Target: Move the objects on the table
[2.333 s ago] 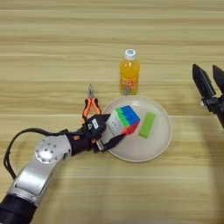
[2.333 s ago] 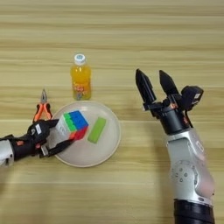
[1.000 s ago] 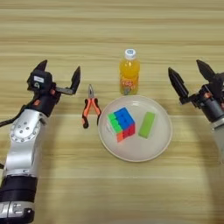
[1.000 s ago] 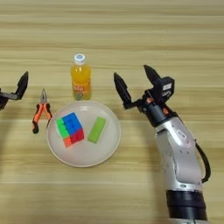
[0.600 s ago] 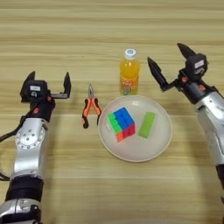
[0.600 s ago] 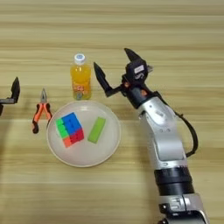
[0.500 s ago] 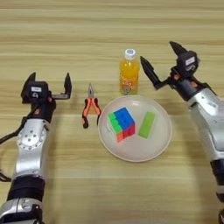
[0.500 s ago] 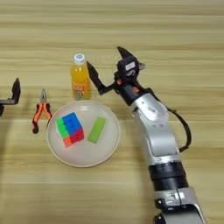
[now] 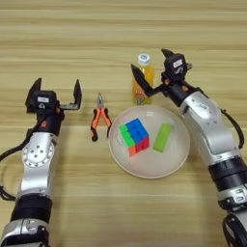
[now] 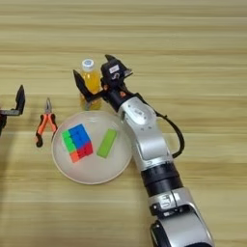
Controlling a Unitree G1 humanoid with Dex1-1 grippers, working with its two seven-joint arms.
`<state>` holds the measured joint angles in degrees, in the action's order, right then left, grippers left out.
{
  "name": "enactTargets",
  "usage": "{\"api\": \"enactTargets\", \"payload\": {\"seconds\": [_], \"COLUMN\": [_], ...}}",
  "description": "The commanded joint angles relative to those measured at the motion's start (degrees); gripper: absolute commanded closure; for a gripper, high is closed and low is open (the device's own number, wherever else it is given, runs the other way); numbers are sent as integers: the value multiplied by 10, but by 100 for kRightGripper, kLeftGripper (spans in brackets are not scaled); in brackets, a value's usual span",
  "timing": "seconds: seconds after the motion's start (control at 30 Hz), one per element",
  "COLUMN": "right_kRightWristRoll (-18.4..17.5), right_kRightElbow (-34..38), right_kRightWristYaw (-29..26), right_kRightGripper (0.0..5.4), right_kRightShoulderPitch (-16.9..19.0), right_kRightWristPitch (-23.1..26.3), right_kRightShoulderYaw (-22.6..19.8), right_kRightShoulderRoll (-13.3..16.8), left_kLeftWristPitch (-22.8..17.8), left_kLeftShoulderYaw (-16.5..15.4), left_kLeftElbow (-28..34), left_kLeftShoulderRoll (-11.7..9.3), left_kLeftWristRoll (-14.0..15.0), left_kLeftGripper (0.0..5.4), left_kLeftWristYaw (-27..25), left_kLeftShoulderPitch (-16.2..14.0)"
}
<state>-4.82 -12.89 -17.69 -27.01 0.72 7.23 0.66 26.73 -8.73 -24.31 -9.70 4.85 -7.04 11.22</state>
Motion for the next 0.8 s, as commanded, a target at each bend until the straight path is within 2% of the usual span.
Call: {"api": "enactTargets", "payload": {"seconds": [0.03, 0.33, 0.8], "right_kRightWristRoll": [4, 22, 17], "right_kRightElbow": [-43, -146, -222], "right_kRightWristYaw": [7, 24, 14], "right_kRightGripper": [0, 3, 165], "right_kRightShoulderPitch": [-27, -71, -99], "right_kRightWristPitch": [11, -17, -42], "right_kRightShoulderYaw": [-1, -8, -17], "right_kRightShoulderRoll": [-11, -18, -24], "left_kLeftWristPitch": [7, 13, 21], "left_kLeftShoulderYaw": [3, 4, 6], "left_kLeftElbow": [-4, -5, -4], "left_kLeftShoulderRoll": [-2, -1, 1], "left_kLeftWristRoll": [-4, -6, -7], "left_kLeftGripper": [4, 1, 0], "left_kLeftWristYaw": [-4, -4, -1], "left_kLeftShoulderPitch": [0, 0, 1]}}
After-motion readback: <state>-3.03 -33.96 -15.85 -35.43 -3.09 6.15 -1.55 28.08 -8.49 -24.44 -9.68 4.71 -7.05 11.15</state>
